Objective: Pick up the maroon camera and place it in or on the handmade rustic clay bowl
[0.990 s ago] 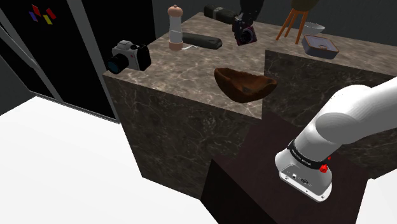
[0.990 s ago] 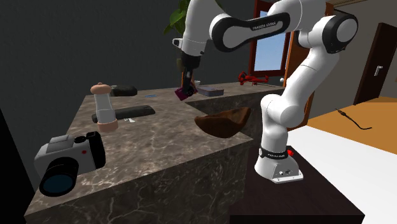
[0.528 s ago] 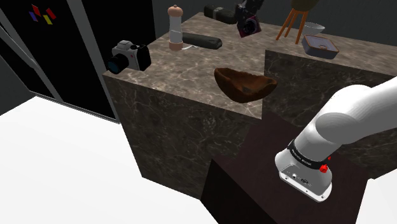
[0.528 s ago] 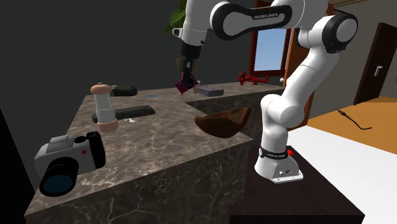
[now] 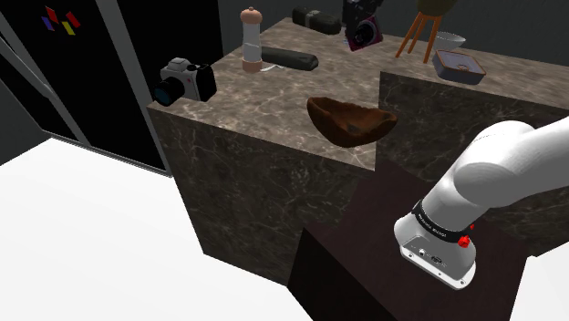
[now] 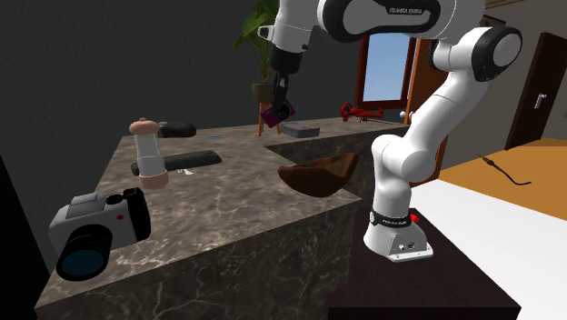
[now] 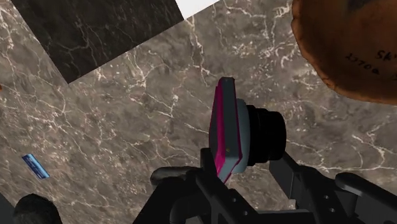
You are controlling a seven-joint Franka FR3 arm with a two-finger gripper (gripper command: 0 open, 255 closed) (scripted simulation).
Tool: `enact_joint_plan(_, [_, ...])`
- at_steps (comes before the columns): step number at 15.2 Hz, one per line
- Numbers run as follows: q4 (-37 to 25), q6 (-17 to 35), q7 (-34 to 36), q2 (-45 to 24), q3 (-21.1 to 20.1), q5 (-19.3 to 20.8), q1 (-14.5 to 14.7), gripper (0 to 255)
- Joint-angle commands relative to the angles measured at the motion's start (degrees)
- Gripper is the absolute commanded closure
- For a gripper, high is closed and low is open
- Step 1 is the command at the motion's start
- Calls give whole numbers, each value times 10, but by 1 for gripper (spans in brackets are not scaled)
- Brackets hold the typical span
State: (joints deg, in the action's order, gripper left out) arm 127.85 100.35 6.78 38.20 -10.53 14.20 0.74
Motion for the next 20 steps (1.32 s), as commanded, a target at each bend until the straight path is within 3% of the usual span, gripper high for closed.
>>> enact_joint_plan(1, [9,-21,18,25,-18,-12,10,255])
enact_joint_plan(13, [-2,-150,127,116,-135,-98,66,255])
enact_joint_plan(20, [63,-107,139,136,-141,-108,76,255])
